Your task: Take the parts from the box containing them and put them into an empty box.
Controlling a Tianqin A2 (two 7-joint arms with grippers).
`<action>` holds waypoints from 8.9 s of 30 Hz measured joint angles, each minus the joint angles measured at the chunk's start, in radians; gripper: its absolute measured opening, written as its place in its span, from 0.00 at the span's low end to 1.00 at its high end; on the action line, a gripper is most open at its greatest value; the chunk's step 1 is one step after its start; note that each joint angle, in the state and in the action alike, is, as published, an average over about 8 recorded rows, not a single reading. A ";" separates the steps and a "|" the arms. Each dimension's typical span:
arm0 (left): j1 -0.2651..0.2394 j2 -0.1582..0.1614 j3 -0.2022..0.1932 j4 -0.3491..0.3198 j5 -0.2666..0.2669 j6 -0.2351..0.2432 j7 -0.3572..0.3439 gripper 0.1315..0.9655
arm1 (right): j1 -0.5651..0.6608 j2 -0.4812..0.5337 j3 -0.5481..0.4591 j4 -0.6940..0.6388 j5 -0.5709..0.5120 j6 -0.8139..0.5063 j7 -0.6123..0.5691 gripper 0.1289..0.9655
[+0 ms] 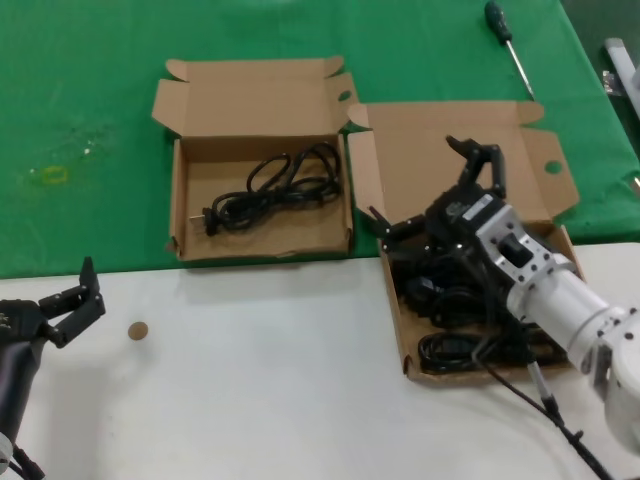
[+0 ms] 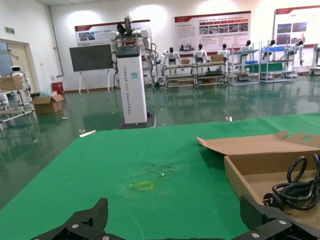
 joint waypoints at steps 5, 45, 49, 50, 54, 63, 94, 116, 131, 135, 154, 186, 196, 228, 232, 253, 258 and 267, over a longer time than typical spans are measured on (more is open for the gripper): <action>0.000 0.000 0.000 0.000 0.000 0.000 0.000 0.93 | -0.056 -0.007 0.025 0.038 0.019 0.044 0.048 1.00; 0.000 0.000 0.000 0.000 0.000 0.000 0.000 1.00 | -0.298 -0.038 0.132 0.203 0.100 0.236 0.256 1.00; 0.000 0.000 0.000 0.000 0.000 0.000 0.000 1.00 | -0.298 -0.038 0.132 0.203 0.100 0.236 0.256 1.00; 0.000 0.000 0.000 0.000 0.000 0.000 0.000 1.00 | -0.298 -0.038 0.132 0.203 0.100 0.236 0.256 1.00; 0.000 0.000 0.000 0.000 0.000 0.000 0.000 1.00 | -0.298 -0.038 0.132 0.203 0.100 0.236 0.256 1.00; 0.000 0.000 0.000 0.000 0.000 0.000 0.000 1.00 | -0.298 -0.038 0.132 0.203 0.100 0.236 0.256 1.00; 0.000 0.000 0.000 0.000 0.000 0.000 0.000 1.00 | -0.298 -0.038 0.132 0.203 0.100 0.236 0.256 1.00; 0.000 0.000 0.000 0.000 0.000 0.000 0.000 1.00 | -0.298 -0.038 0.132 0.203 0.100 0.236 0.256 1.00; 0.000 0.000 0.000 0.000 0.000 0.000 0.000 1.00 | -0.298 -0.038 0.132 0.203 0.100 0.236 0.256 1.00; 0.000 0.000 0.000 0.000 0.000 0.000 0.000 1.00 | -0.298 -0.038 0.132 0.203 0.100 0.236 0.256 1.00; 0.000 0.000 0.000 0.000 0.000 0.000 0.000 1.00 | -0.298 -0.038 0.132 0.203 0.100 0.236 0.256 1.00; 0.000 0.000 0.000 0.000 0.000 0.000 0.000 1.00 | -0.298 -0.038 0.132 0.203 0.100 0.236 0.256 1.00; 0.000 0.000 0.000 0.000 0.000 0.000 0.000 1.00 | -0.298 -0.038 0.132 0.203 0.100 0.236 0.256 1.00; 0.000 0.000 0.000 0.000 0.000 0.000 0.000 1.00 | -0.298 -0.038 0.132 0.203 0.100 0.236 0.256 1.00; 0.000 0.000 0.000 0.000 0.000 0.000 0.000 1.00 | -0.298 -0.038 0.132 0.203 0.100 0.236 0.256 1.00; 0.000 0.000 0.000 0.000 0.000 0.000 0.000 1.00 | -0.298 -0.038 0.132 0.203 0.100 0.236 0.256 1.00; 0.000 0.000 0.000 0.000 0.000 0.000 0.000 1.00 | -0.298 -0.038 0.132 0.203 0.100 0.236 0.256 1.00; 0.000 0.000 0.000 0.000 0.000 0.000 0.000 1.00 | -0.298 -0.038 0.132 0.203 0.100 0.236 0.256 1.00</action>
